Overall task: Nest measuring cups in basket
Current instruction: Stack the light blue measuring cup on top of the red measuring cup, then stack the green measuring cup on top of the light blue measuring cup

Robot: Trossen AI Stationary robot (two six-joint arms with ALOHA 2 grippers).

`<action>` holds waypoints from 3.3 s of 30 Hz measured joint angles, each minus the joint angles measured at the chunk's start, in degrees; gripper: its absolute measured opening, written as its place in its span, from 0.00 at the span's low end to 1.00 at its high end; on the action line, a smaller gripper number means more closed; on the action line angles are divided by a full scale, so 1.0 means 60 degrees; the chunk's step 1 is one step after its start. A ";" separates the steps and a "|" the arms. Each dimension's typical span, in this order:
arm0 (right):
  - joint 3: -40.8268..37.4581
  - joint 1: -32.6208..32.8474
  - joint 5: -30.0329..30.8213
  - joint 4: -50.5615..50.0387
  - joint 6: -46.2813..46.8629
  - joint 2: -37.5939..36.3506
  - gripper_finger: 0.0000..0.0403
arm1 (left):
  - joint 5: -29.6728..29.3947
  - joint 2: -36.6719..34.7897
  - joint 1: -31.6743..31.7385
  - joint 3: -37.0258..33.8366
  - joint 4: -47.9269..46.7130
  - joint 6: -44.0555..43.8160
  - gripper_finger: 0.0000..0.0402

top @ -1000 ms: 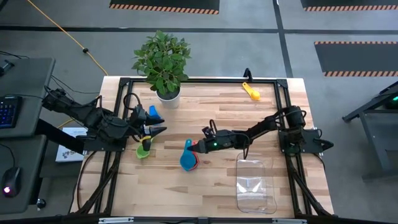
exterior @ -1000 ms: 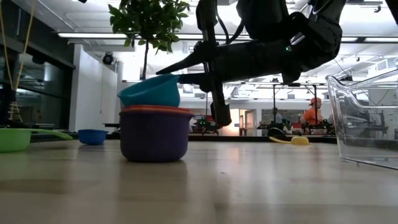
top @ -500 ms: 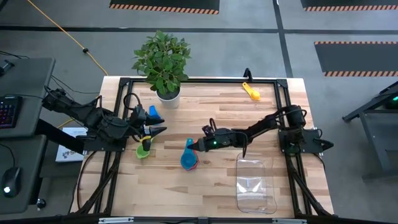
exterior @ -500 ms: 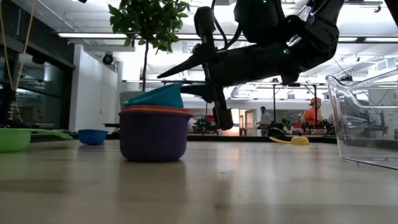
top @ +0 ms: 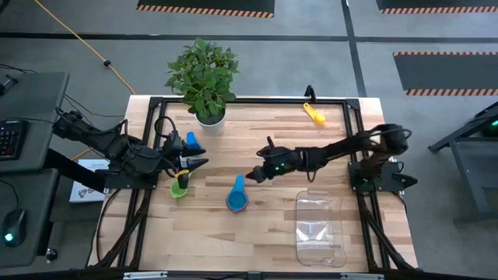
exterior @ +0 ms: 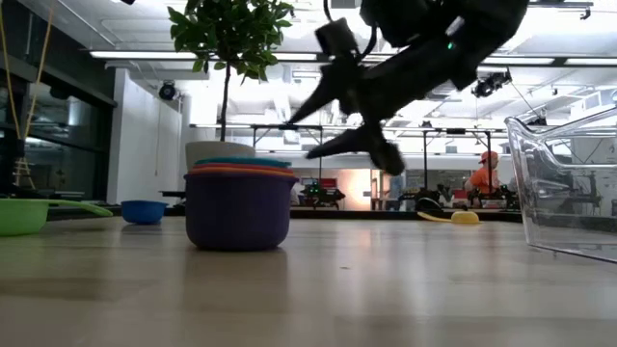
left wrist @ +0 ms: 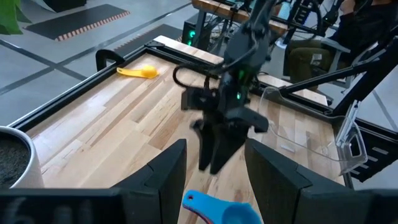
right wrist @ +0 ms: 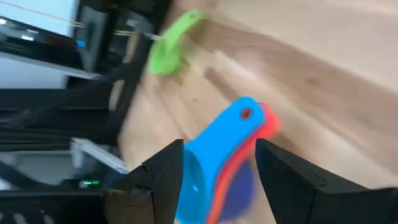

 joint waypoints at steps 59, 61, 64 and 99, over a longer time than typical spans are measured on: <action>0.0004 0.1142 0.8120 -0.5980 -0.1775 -0.5433 0.47 | 0.4670 0.0024 0.1478 -0.3705 -0.3690 -0.7676 0.38; 0.0004 0.1142 0.8116 -0.5970 -0.1772 -0.5433 0.47 | 0.4678 0.0003 0.1634 -0.4078 -0.3775 -0.8066 0.38; 0.0004 0.1142 0.8076 -0.6017 -0.1768 -0.5433 0.47 | 0.4687 0.0139 0.1783 -0.4417 -0.3781 -0.8374 0.38; 0.0004 0.1142 0.8058 -0.6269 -0.1623 -0.5433 0.47 | 0.5502 0.1461 0.2881 -0.4750 -0.1875 -0.7241 0.38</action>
